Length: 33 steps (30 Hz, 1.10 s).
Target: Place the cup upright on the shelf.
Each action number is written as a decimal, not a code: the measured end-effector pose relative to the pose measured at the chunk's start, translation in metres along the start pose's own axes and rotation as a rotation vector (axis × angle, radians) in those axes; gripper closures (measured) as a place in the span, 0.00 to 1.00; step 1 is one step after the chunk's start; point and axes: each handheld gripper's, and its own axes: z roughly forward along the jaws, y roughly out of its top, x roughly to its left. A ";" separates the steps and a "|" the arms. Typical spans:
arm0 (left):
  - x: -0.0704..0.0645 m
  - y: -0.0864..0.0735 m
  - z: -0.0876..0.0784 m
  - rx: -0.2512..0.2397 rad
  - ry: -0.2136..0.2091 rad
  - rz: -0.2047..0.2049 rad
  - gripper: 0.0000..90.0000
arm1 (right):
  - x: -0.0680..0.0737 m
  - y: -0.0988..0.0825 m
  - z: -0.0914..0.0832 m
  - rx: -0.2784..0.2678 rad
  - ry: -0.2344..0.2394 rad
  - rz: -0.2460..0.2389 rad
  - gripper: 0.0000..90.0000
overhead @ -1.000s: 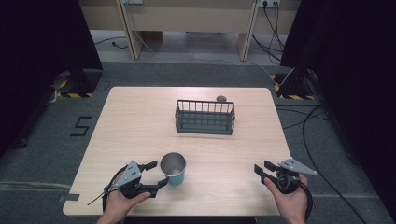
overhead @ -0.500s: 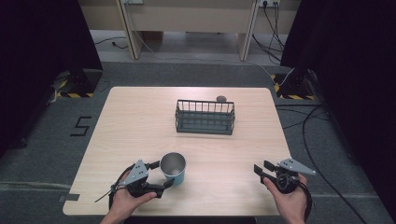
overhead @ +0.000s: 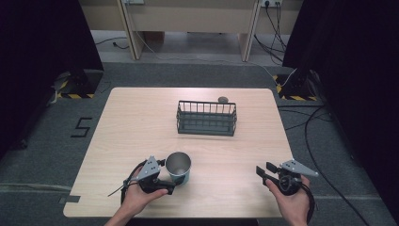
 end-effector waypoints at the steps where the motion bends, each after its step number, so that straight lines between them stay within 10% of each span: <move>1: 0.000 0.000 0.000 0.000 0.000 0.000 0.15 | 0.000 0.000 0.000 0.001 0.000 0.000 0.58; 33: 0.003 -0.003 -0.001 -0.070 0.015 -0.008 0.17 | 0.001 0.000 0.001 0.002 0.007 -0.004 0.58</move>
